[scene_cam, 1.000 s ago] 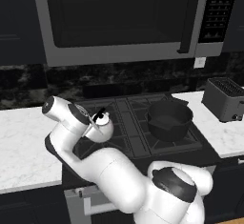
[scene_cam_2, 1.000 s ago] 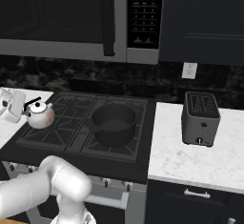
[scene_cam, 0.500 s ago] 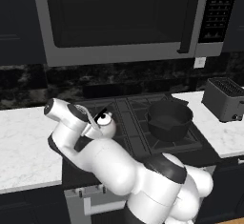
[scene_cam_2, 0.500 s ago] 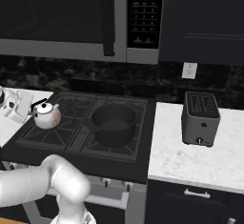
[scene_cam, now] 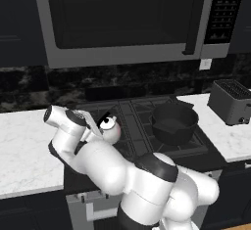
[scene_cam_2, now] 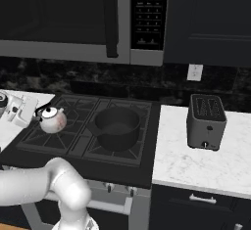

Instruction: Pick the kettle from the counter and place it on a stove burner. Then turn the burner on.

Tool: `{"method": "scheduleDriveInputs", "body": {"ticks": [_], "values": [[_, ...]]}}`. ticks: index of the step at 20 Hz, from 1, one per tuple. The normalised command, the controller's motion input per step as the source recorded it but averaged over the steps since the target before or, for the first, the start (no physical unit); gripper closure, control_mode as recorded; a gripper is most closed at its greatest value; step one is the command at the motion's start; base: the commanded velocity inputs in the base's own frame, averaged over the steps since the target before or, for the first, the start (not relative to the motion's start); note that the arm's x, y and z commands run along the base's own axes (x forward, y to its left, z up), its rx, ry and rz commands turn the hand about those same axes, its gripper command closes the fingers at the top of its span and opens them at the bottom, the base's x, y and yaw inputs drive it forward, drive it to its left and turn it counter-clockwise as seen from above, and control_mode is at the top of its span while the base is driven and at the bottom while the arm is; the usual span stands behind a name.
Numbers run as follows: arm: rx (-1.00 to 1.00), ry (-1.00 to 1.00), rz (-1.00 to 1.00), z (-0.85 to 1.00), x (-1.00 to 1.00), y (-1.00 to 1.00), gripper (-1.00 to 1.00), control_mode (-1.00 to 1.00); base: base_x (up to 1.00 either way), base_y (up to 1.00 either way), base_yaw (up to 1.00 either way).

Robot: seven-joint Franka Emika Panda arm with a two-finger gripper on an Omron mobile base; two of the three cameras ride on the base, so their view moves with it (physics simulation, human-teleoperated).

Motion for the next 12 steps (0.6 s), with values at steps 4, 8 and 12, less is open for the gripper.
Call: {"method": "scheduleDriveInputs", "body": {"ticks": [4,8,12], "values": [[-0.02,0.0,0.0,-0.14,0.08,0.07,1.0,-1.0,0.0,0.0,0.0],[-0.03,0.0,0.0,-0.2,0.08,0.13,1.0,-1.0,0.0,0.0,0.0],[-0.03,0.0,-0.01,-0.2,0.09,0.13,1.0,-1.0,0.0,0.0,0.0]]}}
